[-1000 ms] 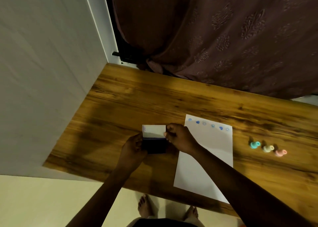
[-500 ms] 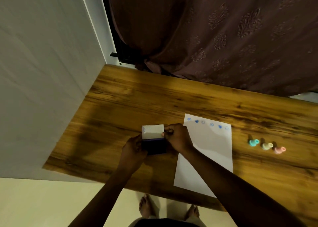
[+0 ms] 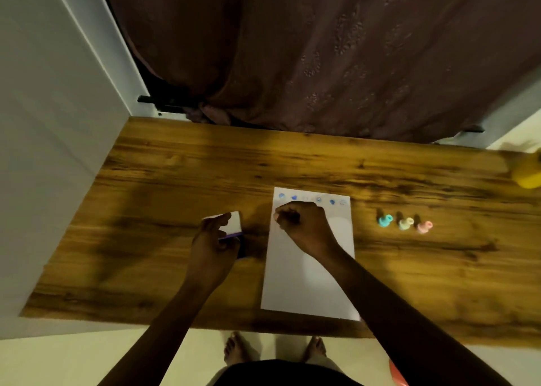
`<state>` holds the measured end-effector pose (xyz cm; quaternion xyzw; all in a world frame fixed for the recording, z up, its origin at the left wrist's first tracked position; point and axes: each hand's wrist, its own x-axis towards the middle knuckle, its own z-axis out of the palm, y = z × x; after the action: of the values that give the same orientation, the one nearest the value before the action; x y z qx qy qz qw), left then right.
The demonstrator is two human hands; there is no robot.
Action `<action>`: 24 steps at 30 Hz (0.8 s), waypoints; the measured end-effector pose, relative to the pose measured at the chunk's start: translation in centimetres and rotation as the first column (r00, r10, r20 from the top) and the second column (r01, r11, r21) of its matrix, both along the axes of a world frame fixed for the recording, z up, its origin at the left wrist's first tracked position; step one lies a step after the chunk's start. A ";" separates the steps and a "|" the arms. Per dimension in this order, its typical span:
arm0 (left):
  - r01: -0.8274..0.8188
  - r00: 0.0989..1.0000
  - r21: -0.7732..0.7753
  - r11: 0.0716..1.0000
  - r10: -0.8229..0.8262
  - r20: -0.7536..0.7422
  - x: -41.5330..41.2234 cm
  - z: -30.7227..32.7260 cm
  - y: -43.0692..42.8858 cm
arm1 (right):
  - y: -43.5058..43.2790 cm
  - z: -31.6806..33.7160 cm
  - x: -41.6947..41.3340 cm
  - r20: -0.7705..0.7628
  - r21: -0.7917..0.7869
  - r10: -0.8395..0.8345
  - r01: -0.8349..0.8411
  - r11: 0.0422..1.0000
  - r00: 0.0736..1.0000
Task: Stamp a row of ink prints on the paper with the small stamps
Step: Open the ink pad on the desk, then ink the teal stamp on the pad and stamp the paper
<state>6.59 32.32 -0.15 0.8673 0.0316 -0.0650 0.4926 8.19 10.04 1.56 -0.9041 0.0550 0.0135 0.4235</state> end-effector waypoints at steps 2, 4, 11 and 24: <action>0.017 1.000 -0.032 0.999 -0.017 -0.010 -0.2 0.3 -2.5 | -2.7 1.1 -1.0 0.022 -0.036 -0.075 0.076 0.996 0.997; 0.043 0.999 -0.031 0.999 -0.044 -0.030 -0.4 0.4 -5.1 | -5.6 2.0 -1.8 0.028 -0.084 -0.120 0.122 0.989 0.992; 0.151 0.988 0.055 0.987 -0.152 0.018 -1.0 0.0 -13.5 | -15.6 2.7 -4.3 0.000 -0.273 -0.135 0.130 0.953 0.991; 0.230 0.973 0.035 0.973 -0.230 -0.003 -2.4 -0.4 -21.5 | -21.8 -0.2 -3.7 -0.157 -0.609 -0.119 -0.001 0.793 0.980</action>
<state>4.22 10.80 -0.55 0.8736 -0.0681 -0.1204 0.4666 4.46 -11.75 1.37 -0.9845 0.1243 0.0665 0.1047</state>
